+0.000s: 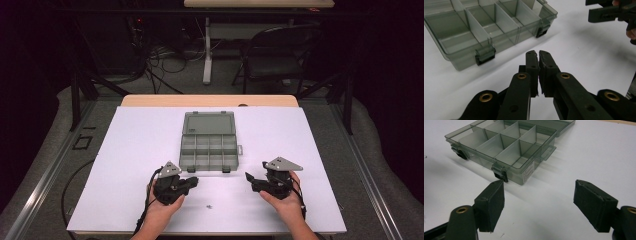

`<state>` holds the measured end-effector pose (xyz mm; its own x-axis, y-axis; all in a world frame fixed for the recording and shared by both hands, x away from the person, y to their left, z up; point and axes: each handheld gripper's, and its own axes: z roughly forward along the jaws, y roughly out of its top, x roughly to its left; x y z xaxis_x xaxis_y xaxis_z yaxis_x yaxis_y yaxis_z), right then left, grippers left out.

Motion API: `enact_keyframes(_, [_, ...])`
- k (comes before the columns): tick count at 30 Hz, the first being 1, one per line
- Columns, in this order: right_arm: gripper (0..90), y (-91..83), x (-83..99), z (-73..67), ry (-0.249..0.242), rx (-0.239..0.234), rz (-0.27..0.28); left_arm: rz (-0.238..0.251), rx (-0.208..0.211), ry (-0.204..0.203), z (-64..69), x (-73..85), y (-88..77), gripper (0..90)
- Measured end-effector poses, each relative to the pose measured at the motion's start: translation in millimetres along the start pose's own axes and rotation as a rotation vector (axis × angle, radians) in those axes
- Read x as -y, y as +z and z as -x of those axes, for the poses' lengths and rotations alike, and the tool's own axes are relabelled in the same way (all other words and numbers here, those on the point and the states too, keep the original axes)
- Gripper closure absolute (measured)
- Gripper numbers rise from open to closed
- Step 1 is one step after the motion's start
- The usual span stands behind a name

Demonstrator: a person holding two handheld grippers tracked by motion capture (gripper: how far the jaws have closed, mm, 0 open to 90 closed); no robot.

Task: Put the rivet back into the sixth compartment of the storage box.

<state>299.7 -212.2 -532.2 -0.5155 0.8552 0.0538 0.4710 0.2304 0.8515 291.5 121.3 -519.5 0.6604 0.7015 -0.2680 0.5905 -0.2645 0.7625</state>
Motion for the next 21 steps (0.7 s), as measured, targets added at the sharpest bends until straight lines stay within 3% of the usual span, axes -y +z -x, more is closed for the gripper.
enact_keyframes(11, [24.2, -0.1, -0.1, 0.1, 0.000, -0.001, 0.001, 0.004, 0.003, -0.047, -14.5, -22.4, 5.5, 86.4])
enact_keyframes(21, [24.3, 0.0, -0.2, -0.1, -0.002, -0.002, 0.001, -0.008, -0.027, -0.030, -21.9, -34.4, 12.0, 86.4])
